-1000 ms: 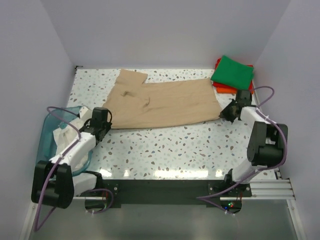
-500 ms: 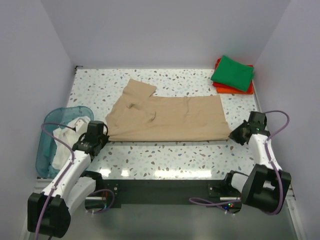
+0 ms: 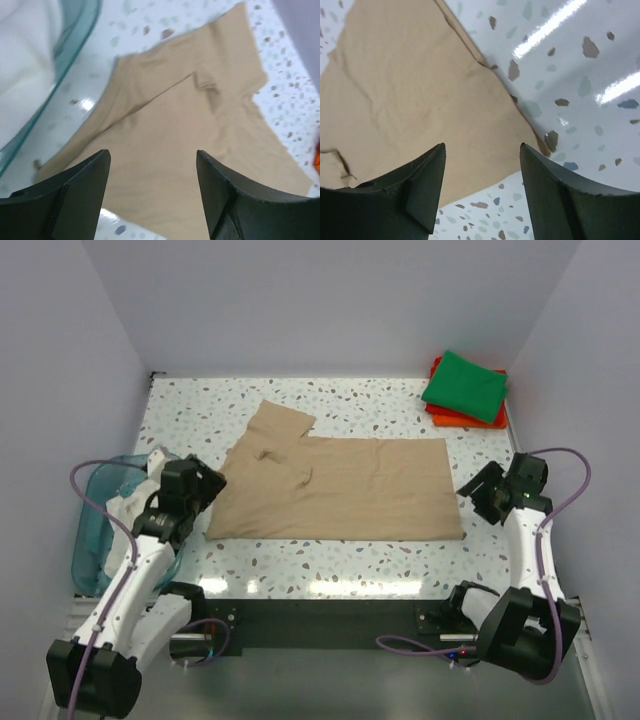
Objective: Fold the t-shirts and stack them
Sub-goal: Fold the tshirt
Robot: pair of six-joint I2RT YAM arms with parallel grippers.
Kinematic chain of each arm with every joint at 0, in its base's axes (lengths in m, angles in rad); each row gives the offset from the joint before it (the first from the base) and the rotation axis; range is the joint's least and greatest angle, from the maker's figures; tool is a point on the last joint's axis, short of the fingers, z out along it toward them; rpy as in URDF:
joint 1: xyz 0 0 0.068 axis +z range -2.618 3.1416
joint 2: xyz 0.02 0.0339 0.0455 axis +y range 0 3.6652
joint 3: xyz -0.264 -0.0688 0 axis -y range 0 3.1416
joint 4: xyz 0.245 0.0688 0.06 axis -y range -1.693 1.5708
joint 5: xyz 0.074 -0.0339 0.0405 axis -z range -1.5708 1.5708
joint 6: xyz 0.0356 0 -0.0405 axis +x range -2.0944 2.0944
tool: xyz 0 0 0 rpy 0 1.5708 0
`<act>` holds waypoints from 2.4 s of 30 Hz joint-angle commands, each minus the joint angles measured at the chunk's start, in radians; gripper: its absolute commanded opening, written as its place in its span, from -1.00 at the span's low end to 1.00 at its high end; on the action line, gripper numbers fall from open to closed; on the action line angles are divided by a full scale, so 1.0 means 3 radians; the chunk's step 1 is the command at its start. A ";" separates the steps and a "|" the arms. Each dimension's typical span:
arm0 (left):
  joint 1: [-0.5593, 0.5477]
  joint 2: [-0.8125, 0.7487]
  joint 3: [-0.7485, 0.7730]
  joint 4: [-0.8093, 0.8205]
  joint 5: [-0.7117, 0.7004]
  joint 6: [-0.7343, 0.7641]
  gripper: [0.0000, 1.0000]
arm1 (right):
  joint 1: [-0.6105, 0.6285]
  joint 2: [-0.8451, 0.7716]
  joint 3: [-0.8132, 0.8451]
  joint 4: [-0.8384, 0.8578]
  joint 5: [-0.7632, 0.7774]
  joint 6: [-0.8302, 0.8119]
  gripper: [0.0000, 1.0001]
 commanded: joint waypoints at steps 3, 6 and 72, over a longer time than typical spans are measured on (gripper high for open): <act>0.0019 0.1114 0.0866 0.1097 0.0461 0.0620 0.49 | 0.0130 0.0422 0.0545 0.0582 -0.0348 -0.0034 0.29; 0.0019 0.1957 0.1433 0.1395 0.0609 0.0927 0.48 | 0.0334 0.0862 0.0821 0.0685 -0.0282 -0.0069 0.28; 0.0060 0.5152 0.4359 0.2086 0.1377 0.2140 -1.00 | 0.0703 0.3470 0.2684 0.0834 0.0291 -0.0524 0.09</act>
